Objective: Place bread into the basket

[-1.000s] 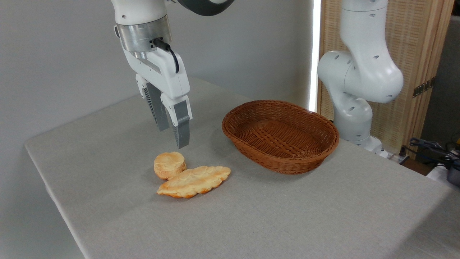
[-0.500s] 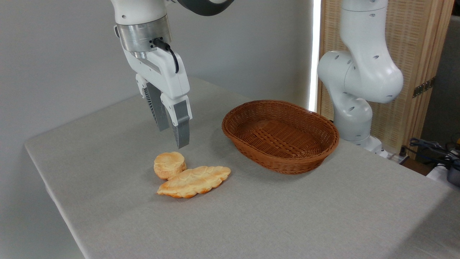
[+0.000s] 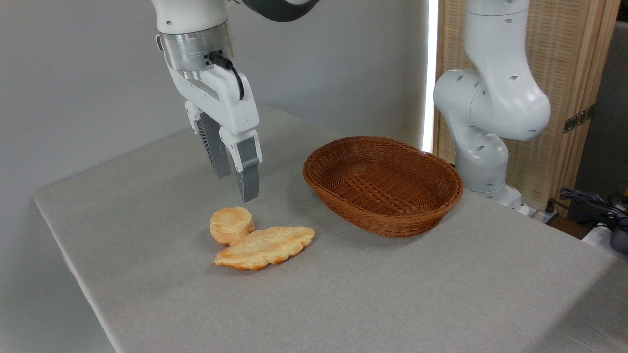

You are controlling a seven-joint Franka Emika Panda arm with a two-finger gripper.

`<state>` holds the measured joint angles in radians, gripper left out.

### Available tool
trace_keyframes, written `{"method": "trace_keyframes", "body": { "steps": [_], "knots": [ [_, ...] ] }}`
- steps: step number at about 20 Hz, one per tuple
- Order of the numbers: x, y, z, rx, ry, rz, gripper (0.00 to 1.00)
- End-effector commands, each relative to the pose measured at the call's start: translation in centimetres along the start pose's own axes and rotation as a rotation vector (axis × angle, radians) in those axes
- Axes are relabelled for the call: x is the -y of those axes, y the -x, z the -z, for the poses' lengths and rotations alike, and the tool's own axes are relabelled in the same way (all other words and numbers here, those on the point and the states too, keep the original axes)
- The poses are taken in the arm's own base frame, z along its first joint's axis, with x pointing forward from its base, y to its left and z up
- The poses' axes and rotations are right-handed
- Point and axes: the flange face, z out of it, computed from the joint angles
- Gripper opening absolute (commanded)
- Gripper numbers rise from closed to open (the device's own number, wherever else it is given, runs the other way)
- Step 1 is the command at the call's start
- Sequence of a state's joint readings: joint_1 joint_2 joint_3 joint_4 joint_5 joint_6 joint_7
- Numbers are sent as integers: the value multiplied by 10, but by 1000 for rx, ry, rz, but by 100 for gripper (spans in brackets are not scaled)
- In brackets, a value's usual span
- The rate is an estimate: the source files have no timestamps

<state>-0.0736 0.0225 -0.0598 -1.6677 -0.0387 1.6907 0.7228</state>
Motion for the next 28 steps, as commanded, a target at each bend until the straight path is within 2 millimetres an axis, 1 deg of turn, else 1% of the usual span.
{"method": "trace_keyframes", "body": {
  "steps": [1, 7, 12, 28],
  "knots": [
    [-3, 1, 4, 6, 15, 10, 100],
    [-3, 1, 4, 6, 15, 8, 100],
    [-1, 5, 4, 13, 21, 14, 100],
    [-3, 5, 5, 17, 23, 8, 100]
  ]
}}
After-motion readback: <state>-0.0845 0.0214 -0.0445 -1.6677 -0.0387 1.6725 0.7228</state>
